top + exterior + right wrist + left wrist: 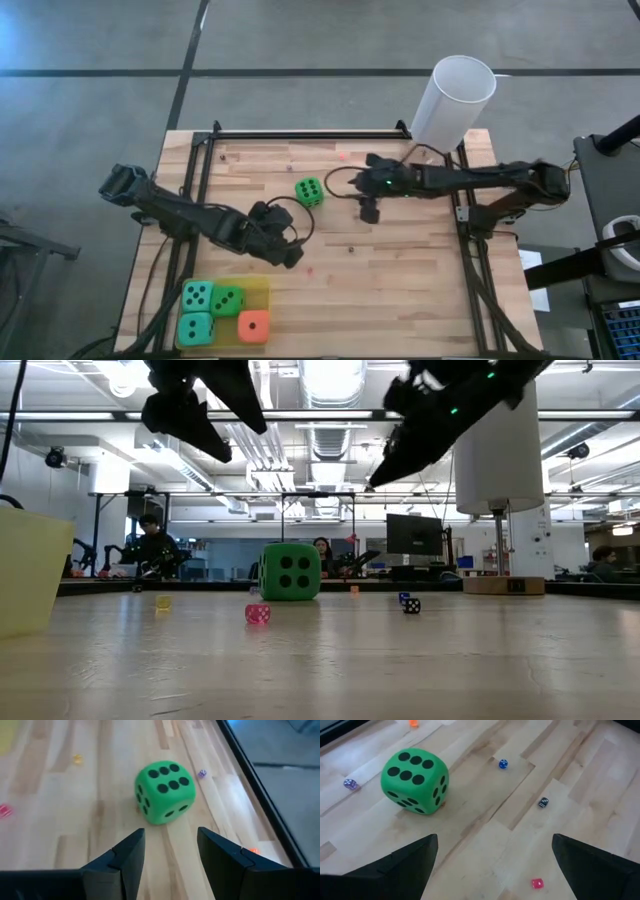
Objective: Pick & Place Dice
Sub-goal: Put the large green dice into the yellow bin
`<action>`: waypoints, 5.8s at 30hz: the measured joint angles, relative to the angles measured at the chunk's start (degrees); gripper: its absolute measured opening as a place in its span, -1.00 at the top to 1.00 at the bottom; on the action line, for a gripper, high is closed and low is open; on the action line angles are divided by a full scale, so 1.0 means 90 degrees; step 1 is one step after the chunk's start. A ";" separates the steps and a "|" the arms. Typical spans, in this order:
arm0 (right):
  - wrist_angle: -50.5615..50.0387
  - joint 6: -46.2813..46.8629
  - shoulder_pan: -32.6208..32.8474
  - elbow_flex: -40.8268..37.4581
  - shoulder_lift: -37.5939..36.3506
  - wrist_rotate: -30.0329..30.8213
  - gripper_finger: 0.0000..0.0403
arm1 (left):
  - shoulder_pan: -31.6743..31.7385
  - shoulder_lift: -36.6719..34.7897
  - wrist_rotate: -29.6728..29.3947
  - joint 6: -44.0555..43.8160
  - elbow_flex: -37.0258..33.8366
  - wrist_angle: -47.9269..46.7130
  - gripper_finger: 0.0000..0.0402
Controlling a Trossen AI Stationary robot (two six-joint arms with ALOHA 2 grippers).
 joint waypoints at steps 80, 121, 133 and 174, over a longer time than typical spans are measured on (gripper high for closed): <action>-0.0958 -0.0071 0.0758 -0.0518 -0.1859 -0.0308 0.11 | 0.3857 0.0846 0.3079 0.5313 0.0311 0.0653 -0.99; -0.0963 -0.0071 0.0760 -0.0518 -0.1859 -0.0308 0.11 | 0.4106 0.1736 0.3298 0.5297 0.0333 0.1184 -0.99; -0.0963 -0.0071 0.0758 -0.0518 -0.1859 -0.0306 0.11 | 0.4012 0.1719 0.3055 0.5610 0.0775 0.0291 -0.99; -0.0963 -0.0071 0.0758 -0.0518 -0.1859 -0.0307 0.11 | 0.3999 0.1744 0.3057 0.5646 0.0415 0.0623 -0.99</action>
